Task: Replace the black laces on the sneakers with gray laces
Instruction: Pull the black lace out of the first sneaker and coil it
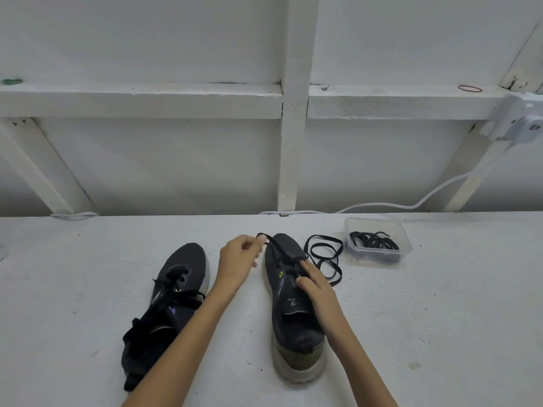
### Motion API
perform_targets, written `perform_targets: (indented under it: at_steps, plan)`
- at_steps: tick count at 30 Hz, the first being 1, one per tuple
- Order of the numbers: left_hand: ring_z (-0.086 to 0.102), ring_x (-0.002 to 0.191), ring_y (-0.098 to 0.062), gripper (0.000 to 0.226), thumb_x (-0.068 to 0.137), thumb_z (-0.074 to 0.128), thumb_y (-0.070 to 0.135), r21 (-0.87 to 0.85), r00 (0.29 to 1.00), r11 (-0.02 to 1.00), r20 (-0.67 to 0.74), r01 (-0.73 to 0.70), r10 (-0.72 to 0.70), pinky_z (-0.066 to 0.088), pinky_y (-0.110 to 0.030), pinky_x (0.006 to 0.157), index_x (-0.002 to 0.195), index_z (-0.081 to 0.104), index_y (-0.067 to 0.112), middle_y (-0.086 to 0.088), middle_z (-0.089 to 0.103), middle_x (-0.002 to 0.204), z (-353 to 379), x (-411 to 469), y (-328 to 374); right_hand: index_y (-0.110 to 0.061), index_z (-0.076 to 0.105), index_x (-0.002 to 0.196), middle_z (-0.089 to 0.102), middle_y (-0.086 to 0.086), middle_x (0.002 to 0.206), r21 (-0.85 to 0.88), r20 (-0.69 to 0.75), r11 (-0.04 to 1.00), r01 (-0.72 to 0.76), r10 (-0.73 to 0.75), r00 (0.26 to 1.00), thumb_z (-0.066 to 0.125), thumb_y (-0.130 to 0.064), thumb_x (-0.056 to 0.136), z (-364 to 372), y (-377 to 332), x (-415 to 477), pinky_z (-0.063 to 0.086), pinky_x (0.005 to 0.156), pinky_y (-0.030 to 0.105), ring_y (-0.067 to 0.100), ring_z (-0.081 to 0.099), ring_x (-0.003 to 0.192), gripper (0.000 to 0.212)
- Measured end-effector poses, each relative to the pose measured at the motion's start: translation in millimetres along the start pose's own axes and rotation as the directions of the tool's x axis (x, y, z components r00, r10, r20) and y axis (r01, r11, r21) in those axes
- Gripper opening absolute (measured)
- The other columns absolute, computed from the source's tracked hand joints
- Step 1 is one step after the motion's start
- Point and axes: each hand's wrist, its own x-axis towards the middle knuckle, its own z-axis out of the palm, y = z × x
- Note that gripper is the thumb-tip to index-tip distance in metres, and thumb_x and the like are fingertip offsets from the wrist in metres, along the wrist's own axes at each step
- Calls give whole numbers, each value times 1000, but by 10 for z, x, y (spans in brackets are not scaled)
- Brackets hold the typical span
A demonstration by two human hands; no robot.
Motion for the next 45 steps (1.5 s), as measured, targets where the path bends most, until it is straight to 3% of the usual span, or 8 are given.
perform_targets:
  at_steps: [7, 10, 14, 21, 26, 32, 40, 45]
  plan:
    - [56, 63, -12, 20, 83, 75, 20, 125, 989, 989, 131, -82, 65, 53, -37, 76, 69, 60, 23, 6, 61, 67, 160, -117, -134, -27, 54, 133, 48, -9, 142, -16, 2, 1000, 3, -2, 1000, 59, -25, 90, 5, -7, 7, 32, 110, 27, 6, 43, 130, 43]
    - [55, 54, -8, 21, 87, 69, 17, 40, 995, 994, -25, -99, 100, 50, -32, 71, 70, 59, 19, 3, 60, 66, 23, -8, 45, -23, 51, 140, 45, -10, 147, -21, 10, 999, -29, 29, 1000, 55, -40, 74, -14, -32, -14, 30, 115, 32, 7, 40, 135, 68]
    - [56, 49, 0, 14, 90, 67, 22, -178, 968, 978, -244, -109, 64, 54, -37, 76, 77, 64, 20, 4, 62, 69, -207, 134, 179, -23, 52, 139, 45, -9, 147, -10, 2, 1000, -16, 16, 1000, 59, -26, 89, -8, -9, -15, 30, 116, 32, 8, 40, 136, 50]
    - [61, 72, -10, 45, 65, 81, 54, -90, 978, 989, 184, 114, -96, 53, -26, 75, 80, 70, 14, 4, 67, 75, 111, -188, -135, -24, 54, 134, 48, -9, 142, -27, -13, 1000, 5, -6, 1000, 56, -12, 94, 6, 14, 17, 31, 109, 25, 6, 42, 130, 42]
    - [56, 65, -13, 16, 82, 75, 15, 38, 995, 999, 99, -29, 25, 49, -23, 71, 72, 63, 21, 4, 62, 69, 159, -138, -112, -28, 55, 130, 49, -11, 141, -30, 1, 1000, 6, -6, 1000, 59, -23, 90, -3, 1, 9, 32, 108, 26, 6, 43, 130, 40]
    - [56, 54, -4, 11, 92, 64, 18, -289, 943, 953, -333, -96, -6, 52, -32, 74, 81, 62, 17, 4, 59, 72, -255, 132, 247, -21, 51, 140, 45, -9, 148, -30, 2, 999, -28, 28, 1000, 58, -20, 92, -18, 26, 16, 30, 114, 31, 7, 40, 135, 49]
    - [61, 77, -12, 37, 71, 80, 46, -166, 976, 972, 167, 169, -141, 51, -26, 73, 85, 67, 14, 3, 67, 82, 124, -186, -72, -23, 52, 139, 47, -8, 147, -52, -19, 998, -28, 27, 999, 54, -40, 72, 4, -5, 9, 31, 116, 34, 8, 42, 134, 68]
    - [57, 69, -13, 17, 84, 73, 16, -6, 997, 1000, 79, -21, 21, 49, -28, 73, 72, 61, 19, 4, 63, 71, 226, -155, -148, -25, 52, 138, 47, -9, 146, -45, -12, 998, -35, 35, 999, 55, -40, 72, -14, -10, 8, 31, 115, 33, 6, 42, 133, 68]
